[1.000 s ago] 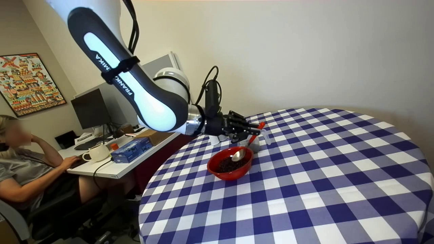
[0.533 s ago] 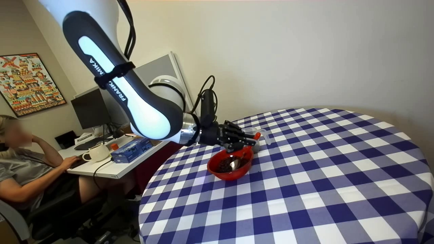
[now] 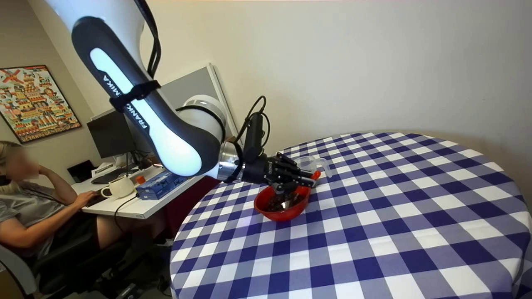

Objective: Transfer a spoonful of contents from the orange bowl to the transparent jar

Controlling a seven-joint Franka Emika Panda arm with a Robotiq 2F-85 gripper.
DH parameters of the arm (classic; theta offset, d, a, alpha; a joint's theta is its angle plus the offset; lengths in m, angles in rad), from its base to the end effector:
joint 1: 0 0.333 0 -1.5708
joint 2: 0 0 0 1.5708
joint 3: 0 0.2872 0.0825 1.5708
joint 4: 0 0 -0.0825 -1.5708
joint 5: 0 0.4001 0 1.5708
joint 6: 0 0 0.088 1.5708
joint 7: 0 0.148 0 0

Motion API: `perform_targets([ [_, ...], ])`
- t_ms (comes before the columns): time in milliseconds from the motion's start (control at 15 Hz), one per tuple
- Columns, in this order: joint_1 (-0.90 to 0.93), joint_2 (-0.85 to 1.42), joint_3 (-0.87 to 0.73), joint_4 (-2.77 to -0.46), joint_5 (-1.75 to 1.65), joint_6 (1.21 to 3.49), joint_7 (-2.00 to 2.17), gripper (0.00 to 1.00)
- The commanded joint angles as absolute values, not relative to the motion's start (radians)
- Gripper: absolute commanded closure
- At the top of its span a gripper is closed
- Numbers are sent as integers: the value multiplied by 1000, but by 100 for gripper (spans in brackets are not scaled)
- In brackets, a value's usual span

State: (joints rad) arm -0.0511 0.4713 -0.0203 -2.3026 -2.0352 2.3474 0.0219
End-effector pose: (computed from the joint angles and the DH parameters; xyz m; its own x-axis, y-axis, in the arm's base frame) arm 0.4988 -0.0764 0.0598 0.0254 0.6289 -0.7771 0.8631 0.3784 0.3344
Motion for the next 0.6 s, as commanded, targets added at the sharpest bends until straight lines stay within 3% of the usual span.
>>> perform_targets([
  [0,-68,472,-6,-2303,-1939,2328,2,95],
  [533,-65,493,2,-2266,-1670,2318,-36,95],
])
